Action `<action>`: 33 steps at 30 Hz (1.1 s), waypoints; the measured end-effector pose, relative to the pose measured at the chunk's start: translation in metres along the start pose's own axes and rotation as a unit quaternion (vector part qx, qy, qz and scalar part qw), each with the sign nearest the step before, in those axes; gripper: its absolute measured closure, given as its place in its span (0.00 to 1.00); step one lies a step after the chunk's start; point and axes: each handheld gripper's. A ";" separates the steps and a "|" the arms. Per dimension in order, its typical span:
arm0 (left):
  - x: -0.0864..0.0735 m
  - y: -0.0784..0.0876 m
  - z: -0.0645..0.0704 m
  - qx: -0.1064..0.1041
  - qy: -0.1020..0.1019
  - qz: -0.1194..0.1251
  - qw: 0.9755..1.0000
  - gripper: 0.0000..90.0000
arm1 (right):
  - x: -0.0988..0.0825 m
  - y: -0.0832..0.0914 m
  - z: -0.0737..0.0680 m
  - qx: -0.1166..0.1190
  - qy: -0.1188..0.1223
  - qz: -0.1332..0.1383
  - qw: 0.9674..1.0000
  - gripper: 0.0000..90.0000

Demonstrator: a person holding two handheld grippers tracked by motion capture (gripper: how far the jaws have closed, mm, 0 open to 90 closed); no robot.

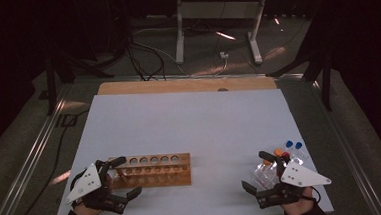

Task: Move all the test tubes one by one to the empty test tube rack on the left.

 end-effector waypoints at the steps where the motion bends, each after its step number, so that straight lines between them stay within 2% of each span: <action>1: 0.000 0.000 0.000 0.000 0.000 0.000 1.000 0.01 | 0.001 0.000 0.000 0.002 -0.001 0.000 1.000 0.00; 5: 0.000 0.000 0.000 0.001 -0.001 0.002 1.000 0.01 | 0.007 0.001 -0.001 0.009 0.000 0.004 1.000 0.00; 11: 0.001 0.001 0.000 0.004 -0.001 0.005 1.000 0.01 | 0.027 0.003 0.008 0.033 -0.024 0.004 0.999 0.00; 14: 0.001 0.001 0.000 0.004 -0.001 0.005 1.000 0.01 | 0.041 0.006 0.017 0.025 -0.026 0.006 0.999 0.00; 17: 0.001 0.002 -0.001 0.004 0.001 0.007 1.000 0.01 | 0.047 0.007 0.022 0.029 -0.029 0.005 0.999 0.00; 22: 0.001 0.002 -0.001 0.004 0.003 0.008 1.000 0.01 | 0.055 0.013 0.040 0.012 -0.037 0.015 0.999 0.00; 26: 0.001 0.002 -0.002 0.004 0.004 0.009 1.000 0.01 | 0.055 0.019 0.052 0.000 -0.047 0.022 0.999 0.00; 28: 0.001 0.002 -0.002 0.004 0.004 0.009 1.000 0.01 | 0.053 0.026 0.063 -0.015 -0.056 0.025 0.998 0.00; 30: 0.001 0.002 -0.002 0.004 0.004 0.009 1.000 0.01 | 0.052 0.029 0.067 -0.022 -0.059 0.026 0.998 0.00; 32: 0.002 0.002 -0.002 0.005 0.005 0.010 1.000 0.01 | 0.049 0.039 0.078 -0.035 -0.070 0.036 0.996 0.00; 33: 0.002 0.003 -0.002 0.005 0.005 0.010 1.000 0.01 | 0.049 0.039 0.078 -0.035 -0.070 0.036 0.996 0.00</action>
Point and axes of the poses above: each handheld gripper's, and its own axes: y roughly backward along the jaws, x roughly out of its top, z roughly to its right
